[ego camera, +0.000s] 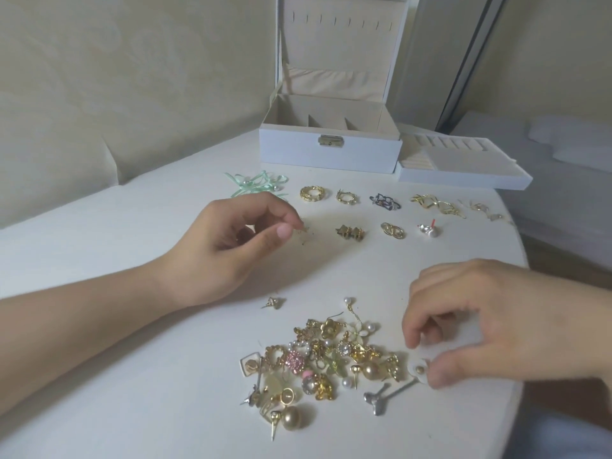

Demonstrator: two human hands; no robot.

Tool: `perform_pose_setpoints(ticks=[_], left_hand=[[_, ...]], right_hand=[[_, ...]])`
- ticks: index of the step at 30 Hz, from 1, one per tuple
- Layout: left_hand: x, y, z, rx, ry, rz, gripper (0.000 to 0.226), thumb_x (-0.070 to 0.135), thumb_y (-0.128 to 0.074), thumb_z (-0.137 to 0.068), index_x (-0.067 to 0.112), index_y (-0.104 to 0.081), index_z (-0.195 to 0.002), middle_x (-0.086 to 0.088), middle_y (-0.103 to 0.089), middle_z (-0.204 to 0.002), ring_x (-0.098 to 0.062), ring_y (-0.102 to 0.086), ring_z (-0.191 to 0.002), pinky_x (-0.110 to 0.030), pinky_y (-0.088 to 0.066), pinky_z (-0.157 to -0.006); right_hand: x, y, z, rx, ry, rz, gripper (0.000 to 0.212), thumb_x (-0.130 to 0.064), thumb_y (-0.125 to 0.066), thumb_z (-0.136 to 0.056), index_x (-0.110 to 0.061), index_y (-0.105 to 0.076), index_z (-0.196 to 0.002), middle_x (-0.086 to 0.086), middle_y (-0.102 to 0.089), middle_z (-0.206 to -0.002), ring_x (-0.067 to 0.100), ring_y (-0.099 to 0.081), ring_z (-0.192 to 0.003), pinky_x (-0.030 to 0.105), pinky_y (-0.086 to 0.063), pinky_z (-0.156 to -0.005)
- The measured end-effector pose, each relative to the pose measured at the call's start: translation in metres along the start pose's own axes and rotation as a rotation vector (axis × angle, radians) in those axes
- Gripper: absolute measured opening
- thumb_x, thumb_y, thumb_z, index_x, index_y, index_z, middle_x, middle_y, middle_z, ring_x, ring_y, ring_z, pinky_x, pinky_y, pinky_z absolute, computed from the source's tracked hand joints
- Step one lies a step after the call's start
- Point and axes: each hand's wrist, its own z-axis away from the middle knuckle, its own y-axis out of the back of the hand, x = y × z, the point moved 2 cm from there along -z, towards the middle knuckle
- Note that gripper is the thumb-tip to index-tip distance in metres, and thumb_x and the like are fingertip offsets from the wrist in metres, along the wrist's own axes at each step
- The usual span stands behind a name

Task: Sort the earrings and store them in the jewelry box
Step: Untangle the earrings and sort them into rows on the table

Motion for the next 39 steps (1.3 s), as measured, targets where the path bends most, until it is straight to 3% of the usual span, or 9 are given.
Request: perform_pose_setpoints(ticks=[2, 6, 10, 15, 19, 22, 27, 31, 39], left_hand=[[0.001, -0.001, 0.001, -0.011, -0.006, -0.014, 0.020, 0.035, -0.053, -0.092, 0.019, -0.066, -0.096, 0.020, -0.054, -0.069, -0.002, -0.040, -0.061, -0.022, -0.033, -0.054], [0.000, 0.001, 0.001, -0.041, 0.023, 0.030, 0.022, 0.036, -0.052, -0.092, 0.021, -0.068, -0.096, 0.019, -0.056, -0.073, -0.014, -0.044, -0.068, -0.047, -0.034, -0.060], [-0.002, -0.001, 0.000, -0.073, 0.012, 0.033, 0.021, 0.034, -0.053, -0.092, 0.019, -0.068, -0.093, 0.022, -0.060, -0.076, -0.005, -0.048, -0.070, -0.029, -0.038, -0.061], [-0.003, -0.001, -0.002, -0.127, 0.086, 0.278, 0.034, 0.046, -0.071, -0.084, 0.016, -0.069, -0.100, 0.003, -0.071, -0.085, -0.012, -0.059, -0.071, -0.025, -0.044, -0.058], [0.000, 0.003, -0.007, -0.238, 0.171, 0.663, 0.040, 0.032, -0.077, -0.079, 0.017, -0.068, -0.115, -0.007, -0.074, -0.106, -0.017, -0.070, -0.083, -0.024, -0.053, -0.055], [0.000, 0.003, -0.007, -0.258, 0.198, 0.752, 0.039, 0.026, -0.078, -0.075, 0.015, -0.071, -0.112, -0.007, -0.076, -0.096, -0.014, -0.072, -0.082, -0.023, -0.056, -0.059], [-0.002, 0.006, -0.009, -0.178, 0.268, 0.798, 0.030, 0.026, -0.082, -0.068, 0.016, -0.076, -0.095, -0.006, -0.074, -0.085, -0.015, -0.071, -0.072, -0.021, -0.057, -0.058], [-0.006, 0.008, -0.011, -0.063, 0.308, 0.797, 0.023, 0.020, -0.079, -0.065, 0.014, -0.075, -0.087, -0.007, -0.073, -0.082, -0.016, -0.069, -0.068, -0.022, -0.057, -0.059], [-0.003, 0.007, -0.010, -0.062, 0.329, 0.768, 0.019, 0.017, -0.076, -0.066, 0.014, -0.075, -0.085, -0.007, -0.073, -0.082, -0.018, -0.069, -0.068, -0.024, -0.057, -0.062]], right_hand=[[0.000, -0.003, -0.002, -0.007, 0.012, 0.017, 0.032, -0.060, -0.074, -0.066, -0.049, -0.061, -0.093, -0.019, -0.060, -0.089, 0.005, -0.057, -0.088, 0.024, -0.047, -0.074], [-0.003, -0.005, -0.004, -0.036, 0.036, -0.017, 0.025, -0.056, -0.074, -0.070, -0.048, -0.064, -0.091, -0.020, -0.061, -0.090, 0.002, -0.059, -0.090, 0.022, -0.047, -0.076], [0.000, -0.001, -0.005, 0.020, 0.012, -0.125, 0.018, -0.048, -0.074, -0.074, -0.042, -0.067, -0.089, -0.016, -0.063, -0.084, 0.007, -0.062, -0.082, 0.017, -0.046, -0.070], [-0.016, 0.009, -0.030, 0.441, 0.115, -0.150, 0.012, -0.036, -0.073, -0.077, -0.030, -0.072, -0.086, -0.012, -0.067, -0.079, 0.009, -0.061, -0.073, 0.022, -0.043, -0.061], [-0.044, 0.000, -0.067, 0.710, 0.210, -0.048, 0.013, -0.024, -0.075, -0.080, -0.020, -0.075, -0.092, -0.011, -0.063, -0.091, 0.004, -0.059, -0.086, 0.012, -0.039, -0.076], [-0.050, -0.007, -0.079, 0.799, 0.224, -0.055, 0.018, -0.025, -0.075, -0.081, -0.018, -0.076, -0.098, -0.007, -0.059, -0.095, 0.013, -0.061, -0.091, 0.030, -0.050, -0.080], [-0.046, -0.005, -0.069, 0.745, 0.158, -0.026, 0.026, -0.031, -0.075, -0.080, -0.025, -0.071, -0.106, -0.010, -0.059, -0.094, 0.004, -0.056, -0.087, 0.013, -0.038, -0.076], [-0.059, -0.014, -0.052, 0.484, 0.222, 0.043, 0.007, -0.037, -0.071, -0.082, -0.031, -0.072, -0.085, -0.016, -0.056, -0.085, 0.006, -0.053, -0.085, 0.030, -0.045, -0.072], [-0.080, -0.044, -0.061, 0.263, 0.325, 0.181, 0.020, -0.050, -0.066, -0.081, -0.037, -0.070, -0.096, -0.019, -0.053, -0.090, 0.006, -0.044, -0.083, 0.032, -0.047, -0.063]])
